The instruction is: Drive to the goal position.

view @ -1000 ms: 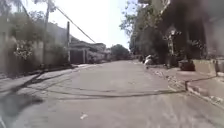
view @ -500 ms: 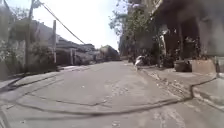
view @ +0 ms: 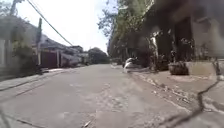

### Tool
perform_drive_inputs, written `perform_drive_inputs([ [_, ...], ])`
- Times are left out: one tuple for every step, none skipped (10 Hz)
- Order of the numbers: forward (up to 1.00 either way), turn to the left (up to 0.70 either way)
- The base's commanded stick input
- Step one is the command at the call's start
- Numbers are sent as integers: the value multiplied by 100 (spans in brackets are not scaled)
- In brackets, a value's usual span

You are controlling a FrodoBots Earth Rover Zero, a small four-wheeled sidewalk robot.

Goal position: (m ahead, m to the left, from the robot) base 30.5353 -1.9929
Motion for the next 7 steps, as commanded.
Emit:
perform_drive_inputs([
  [100, 9],
  [100, 9],
  [100, 9],
  [100, 9],
  [100, 9],
  [100, 9],
  [100, 9],
])
